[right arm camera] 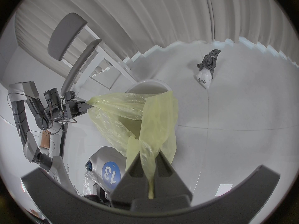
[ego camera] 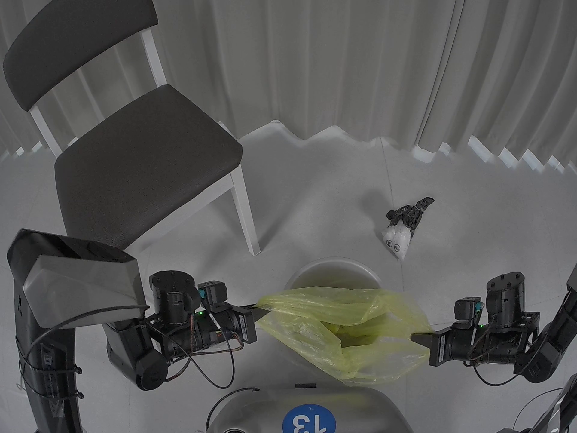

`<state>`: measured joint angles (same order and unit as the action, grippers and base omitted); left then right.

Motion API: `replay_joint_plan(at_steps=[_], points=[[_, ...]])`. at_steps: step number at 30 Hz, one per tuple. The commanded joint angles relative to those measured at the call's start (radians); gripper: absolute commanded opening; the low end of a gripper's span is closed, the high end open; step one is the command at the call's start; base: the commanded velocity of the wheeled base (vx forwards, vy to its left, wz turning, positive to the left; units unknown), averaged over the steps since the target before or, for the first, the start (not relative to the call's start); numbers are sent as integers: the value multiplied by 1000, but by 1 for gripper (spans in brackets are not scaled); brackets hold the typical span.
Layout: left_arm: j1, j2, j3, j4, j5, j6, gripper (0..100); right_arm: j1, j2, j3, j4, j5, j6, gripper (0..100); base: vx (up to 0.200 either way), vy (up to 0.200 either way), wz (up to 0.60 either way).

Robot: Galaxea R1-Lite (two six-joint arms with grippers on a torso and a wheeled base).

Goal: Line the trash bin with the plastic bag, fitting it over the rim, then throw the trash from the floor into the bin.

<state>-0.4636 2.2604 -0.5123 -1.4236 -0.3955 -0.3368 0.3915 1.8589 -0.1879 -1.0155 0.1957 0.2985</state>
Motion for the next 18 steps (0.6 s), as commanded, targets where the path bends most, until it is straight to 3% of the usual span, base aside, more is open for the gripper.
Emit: replay_joint_plan(at_steps=[1, 12, 18], points=[[0, 11, 20, 3, 0, 27, 0, 1, 52, 19, -29, 1, -9, 0, 0, 0, 0], [-12, 110, -34, -9, 11, 18, 0, 18, 194, 88, -253, 1, -10, 0, 0, 0, 0], [-32, 116, -43, -9, 27, -19, 0, 1, 207, 99, -296, 2, -15, 0, 0, 0, 0]])
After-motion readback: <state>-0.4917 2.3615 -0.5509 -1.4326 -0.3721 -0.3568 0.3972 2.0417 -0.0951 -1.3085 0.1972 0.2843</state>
